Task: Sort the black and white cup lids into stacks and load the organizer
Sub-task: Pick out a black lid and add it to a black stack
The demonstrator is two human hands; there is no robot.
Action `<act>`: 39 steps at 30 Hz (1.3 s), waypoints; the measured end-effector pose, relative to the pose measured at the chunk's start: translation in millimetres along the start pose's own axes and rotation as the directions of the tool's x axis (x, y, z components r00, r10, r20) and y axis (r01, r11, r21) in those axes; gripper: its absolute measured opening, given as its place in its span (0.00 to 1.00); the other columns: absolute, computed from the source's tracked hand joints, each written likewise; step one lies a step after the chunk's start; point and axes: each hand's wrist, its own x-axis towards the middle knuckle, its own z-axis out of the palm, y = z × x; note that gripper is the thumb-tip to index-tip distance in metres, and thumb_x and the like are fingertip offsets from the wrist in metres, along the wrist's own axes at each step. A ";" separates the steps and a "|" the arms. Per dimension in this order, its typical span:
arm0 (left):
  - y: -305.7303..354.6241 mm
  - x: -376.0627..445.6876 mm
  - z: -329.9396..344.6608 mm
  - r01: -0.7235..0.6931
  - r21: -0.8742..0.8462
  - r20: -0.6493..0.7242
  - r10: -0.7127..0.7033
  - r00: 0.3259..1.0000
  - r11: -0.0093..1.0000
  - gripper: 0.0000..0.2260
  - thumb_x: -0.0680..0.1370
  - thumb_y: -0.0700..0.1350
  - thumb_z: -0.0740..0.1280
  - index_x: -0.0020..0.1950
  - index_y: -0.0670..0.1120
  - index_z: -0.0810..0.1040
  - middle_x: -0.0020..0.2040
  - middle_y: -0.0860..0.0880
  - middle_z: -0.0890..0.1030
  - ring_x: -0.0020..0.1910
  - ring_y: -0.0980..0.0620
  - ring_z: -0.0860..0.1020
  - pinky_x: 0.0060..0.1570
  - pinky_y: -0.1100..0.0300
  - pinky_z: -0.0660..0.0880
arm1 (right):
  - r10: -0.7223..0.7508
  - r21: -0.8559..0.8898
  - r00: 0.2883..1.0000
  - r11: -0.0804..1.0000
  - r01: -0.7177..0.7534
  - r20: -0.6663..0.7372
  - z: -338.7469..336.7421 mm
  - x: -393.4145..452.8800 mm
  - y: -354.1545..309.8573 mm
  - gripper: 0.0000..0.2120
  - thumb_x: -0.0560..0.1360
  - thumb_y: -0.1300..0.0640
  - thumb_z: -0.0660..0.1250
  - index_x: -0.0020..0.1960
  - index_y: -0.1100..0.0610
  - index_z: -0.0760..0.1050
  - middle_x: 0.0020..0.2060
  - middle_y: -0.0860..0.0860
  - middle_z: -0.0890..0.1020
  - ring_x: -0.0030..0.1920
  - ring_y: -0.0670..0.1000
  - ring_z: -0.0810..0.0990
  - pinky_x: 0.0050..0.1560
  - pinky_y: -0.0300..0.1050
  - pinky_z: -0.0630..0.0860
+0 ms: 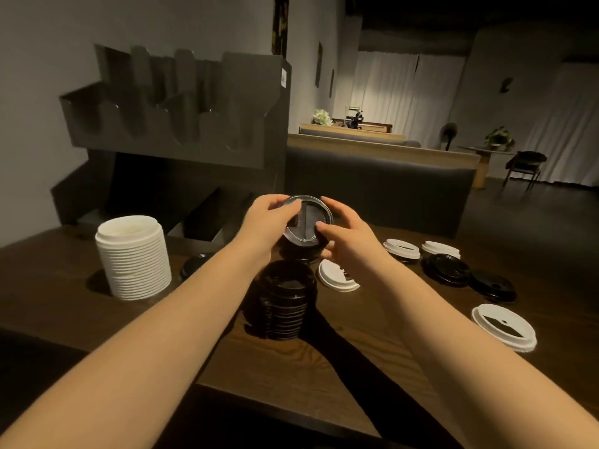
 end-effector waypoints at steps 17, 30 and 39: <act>3.0 20.8 -115.3 0.033 0.190 -0.150 -0.004 0.989 0.981 0.16 0.79 0.52 0.65 0.63 0.45 0.79 0.57 0.47 0.81 0.58 0.48 0.77 0.62 0.52 0.73 | 0.210 -0.206 0.961 0.963 -0.172 0.180 102.8 37.1 2.4 0.24 0.77 0.59 0.66 0.71 0.54 0.64 0.51 0.54 0.78 0.38 0.50 0.80 0.40 0.41 0.77; -42.4 5.6 -141.4 0.198 0.557 0.047 -0.269 0.962 0.807 0.06 0.81 0.43 0.62 0.55 0.48 0.76 0.47 0.46 0.78 0.43 0.52 0.74 0.38 0.62 0.68 | 0.056 -0.379 0.997 0.923 -0.069 -0.045 83.0 64.1 21.4 0.11 0.78 0.66 0.61 0.57 0.61 0.79 0.47 0.57 0.81 0.45 0.54 0.78 0.46 0.46 0.75; -64.2 -0.5 -130.6 0.313 0.445 0.089 -0.389 0.917 0.839 0.09 0.78 0.35 0.57 0.49 0.44 0.75 0.48 0.42 0.78 0.44 0.49 0.74 0.39 0.60 0.71 | 0.163 -0.511 0.975 0.857 -0.064 0.150 103.7 66.8 26.7 0.11 0.80 0.63 0.60 0.60 0.60 0.76 0.52 0.56 0.80 0.52 0.52 0.79 0.48 0.40 0.77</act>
